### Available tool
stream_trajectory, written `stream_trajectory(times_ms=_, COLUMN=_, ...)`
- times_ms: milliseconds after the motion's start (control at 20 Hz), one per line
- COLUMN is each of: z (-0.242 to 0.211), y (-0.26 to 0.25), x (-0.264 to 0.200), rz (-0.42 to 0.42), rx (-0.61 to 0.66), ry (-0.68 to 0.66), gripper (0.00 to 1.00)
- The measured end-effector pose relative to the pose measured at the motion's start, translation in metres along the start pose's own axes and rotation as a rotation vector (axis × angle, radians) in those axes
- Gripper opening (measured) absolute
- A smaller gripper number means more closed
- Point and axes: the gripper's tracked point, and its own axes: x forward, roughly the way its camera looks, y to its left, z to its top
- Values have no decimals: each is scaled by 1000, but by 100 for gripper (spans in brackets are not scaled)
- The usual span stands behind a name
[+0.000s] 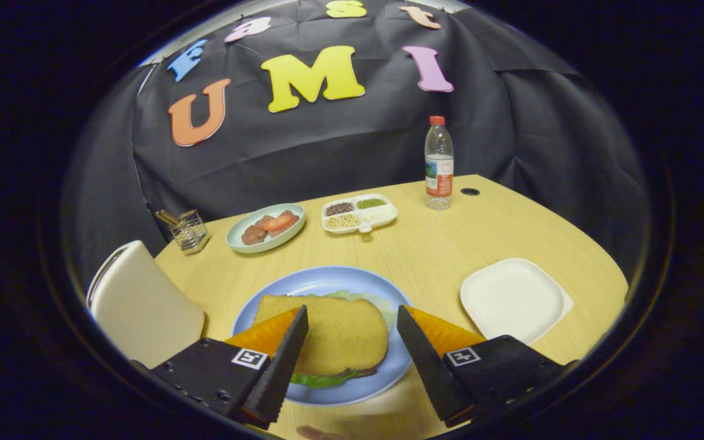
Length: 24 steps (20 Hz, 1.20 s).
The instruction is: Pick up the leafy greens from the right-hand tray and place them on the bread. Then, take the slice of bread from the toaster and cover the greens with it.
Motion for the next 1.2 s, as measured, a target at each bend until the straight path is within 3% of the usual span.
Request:
stream_trajectory(times_ms=150, z=20, y=9, x=-39, rz=-2, rx=-50, ry=-69, gripper=96)
stream_trajectory(times_ms=650, z=88, y=35, x=-232, rz=-6, rx=-124, ry=-337, gripper=96)
stream_trajectory(times_ms=950, z=99, y=31, x=-339, rz=-4, rx=-153, ry=-475, gripper=96)
stream_trajectory(times_ms=1200, z=91, y=22, x=-386, rz=3, rx=-159, ry=-542, gripper=96)
